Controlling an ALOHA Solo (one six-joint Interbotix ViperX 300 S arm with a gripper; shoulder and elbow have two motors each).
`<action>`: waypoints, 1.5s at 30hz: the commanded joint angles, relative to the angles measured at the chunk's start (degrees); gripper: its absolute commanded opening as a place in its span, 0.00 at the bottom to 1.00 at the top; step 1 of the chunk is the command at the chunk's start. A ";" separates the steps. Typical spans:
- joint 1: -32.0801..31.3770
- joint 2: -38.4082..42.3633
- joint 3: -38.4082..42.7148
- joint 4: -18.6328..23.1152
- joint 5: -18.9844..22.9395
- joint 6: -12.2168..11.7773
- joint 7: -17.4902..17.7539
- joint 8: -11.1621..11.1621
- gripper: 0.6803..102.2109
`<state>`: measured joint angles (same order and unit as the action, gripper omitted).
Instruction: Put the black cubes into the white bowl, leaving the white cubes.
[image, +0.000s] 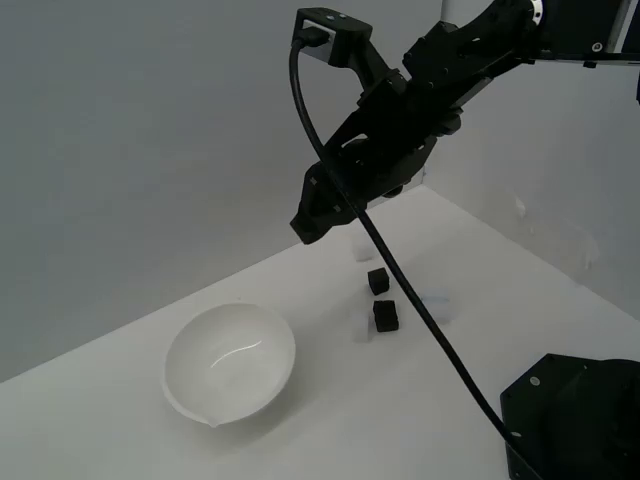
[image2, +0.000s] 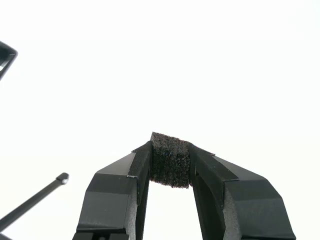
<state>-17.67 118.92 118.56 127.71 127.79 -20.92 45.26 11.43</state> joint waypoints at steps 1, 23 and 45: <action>-2.37 -0.79 -0.62 -2.81 -3.16 -1.76 -0.18 -0.09 0.02; -15.03 -9.58 -9.23 -5.63 -5.98 -9.32 -8.17 0.35 0.62; -4.31 -6.50 -6.24 0.53 0.09 -7.03 -6.86 1.93 0.94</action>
<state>-24.17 109.78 109.34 127.18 127.18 -27.69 38.14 12.83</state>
